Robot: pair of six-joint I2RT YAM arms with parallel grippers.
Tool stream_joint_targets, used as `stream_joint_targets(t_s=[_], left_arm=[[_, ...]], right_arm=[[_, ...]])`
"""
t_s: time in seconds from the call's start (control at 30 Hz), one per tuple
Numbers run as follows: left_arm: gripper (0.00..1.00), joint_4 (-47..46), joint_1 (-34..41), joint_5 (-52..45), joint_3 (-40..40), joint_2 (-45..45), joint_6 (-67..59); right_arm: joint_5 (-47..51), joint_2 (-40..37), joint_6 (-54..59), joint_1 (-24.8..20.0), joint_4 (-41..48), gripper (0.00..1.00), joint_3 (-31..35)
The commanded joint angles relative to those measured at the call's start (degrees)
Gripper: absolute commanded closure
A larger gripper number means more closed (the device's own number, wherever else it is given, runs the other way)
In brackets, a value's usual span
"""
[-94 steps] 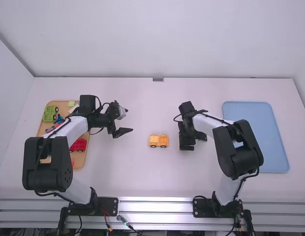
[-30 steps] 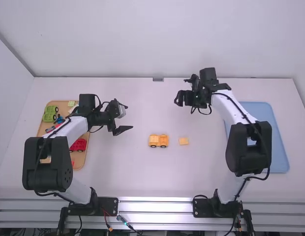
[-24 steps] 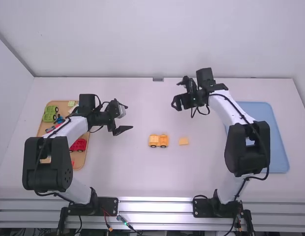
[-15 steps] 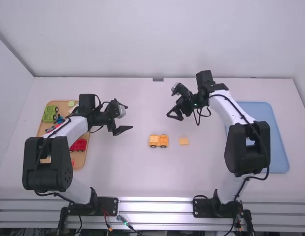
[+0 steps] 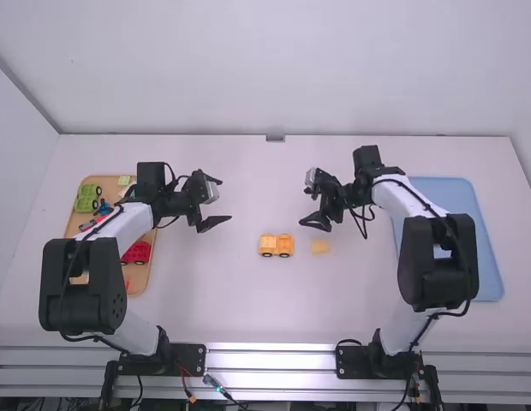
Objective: Assemble lego blocks to make yellow taxi
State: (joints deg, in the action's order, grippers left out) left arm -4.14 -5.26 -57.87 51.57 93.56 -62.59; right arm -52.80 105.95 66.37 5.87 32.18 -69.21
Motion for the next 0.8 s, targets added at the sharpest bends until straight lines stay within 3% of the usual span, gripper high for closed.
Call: stream_joint_targets(t_s=[0.0,0.3,0.6,0.77], left_arm=[[0.01,-0.07,0.39,-1.22,-0.74,-0.87,0.15],[0.01,0.79,0.39,-1.79,-0.74,-0.87,0.15],[0.01,-0.37,0.83,-11.89,-0.76,-0.76,0.13],[0.01,-1.22,0.81,-11.72,-1.86,-0.76,0.13]], right_arm=[[-1.20,-2.16,0.68,-1.16,-1.84,0.01,0.31],[-2.34,-2.14,5.07,-2.27,-5.09,0.01,0.52],[6.51,-2.51,5.44,1.22,0.26,0.01,0.57],[4.26,-4.76,7.96,0.24,4.09,0.01,2.89]])
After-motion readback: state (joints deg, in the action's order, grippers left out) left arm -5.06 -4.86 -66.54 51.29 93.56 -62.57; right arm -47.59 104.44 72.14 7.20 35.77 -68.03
